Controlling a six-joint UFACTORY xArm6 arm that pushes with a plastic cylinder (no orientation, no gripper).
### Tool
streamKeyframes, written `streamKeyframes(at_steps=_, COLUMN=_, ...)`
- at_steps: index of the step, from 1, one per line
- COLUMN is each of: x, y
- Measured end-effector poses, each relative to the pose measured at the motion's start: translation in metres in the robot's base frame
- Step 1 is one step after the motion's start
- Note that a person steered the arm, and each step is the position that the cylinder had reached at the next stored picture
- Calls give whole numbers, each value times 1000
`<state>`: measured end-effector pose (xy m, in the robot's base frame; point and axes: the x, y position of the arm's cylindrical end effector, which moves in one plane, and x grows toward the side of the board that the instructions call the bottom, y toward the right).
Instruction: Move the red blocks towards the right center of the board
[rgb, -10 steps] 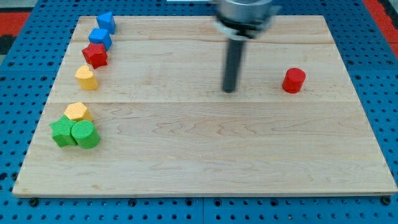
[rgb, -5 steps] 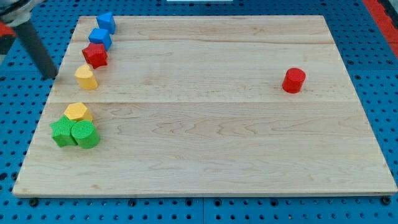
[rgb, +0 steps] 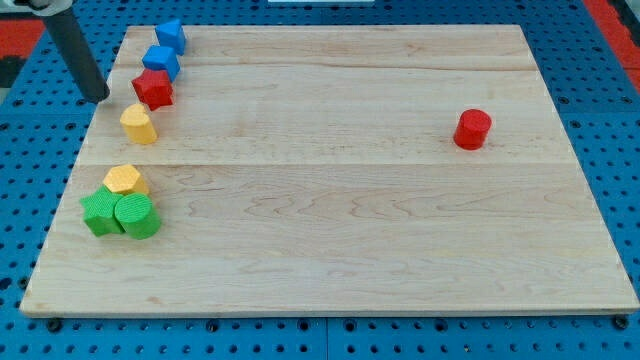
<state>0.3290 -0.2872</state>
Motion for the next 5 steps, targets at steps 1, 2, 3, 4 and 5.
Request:
streamKeyframes(at_steps=1, x=-7, y=0)
streamKeyframes(at_steps=2, x=21, y=91)
streamKeyframes(at_steps=3, x=37, y=178)
streamKeyframes(at_steps=4, x=33, y=177)
streamKeyframes(at_steps=5, x=28, y=127)
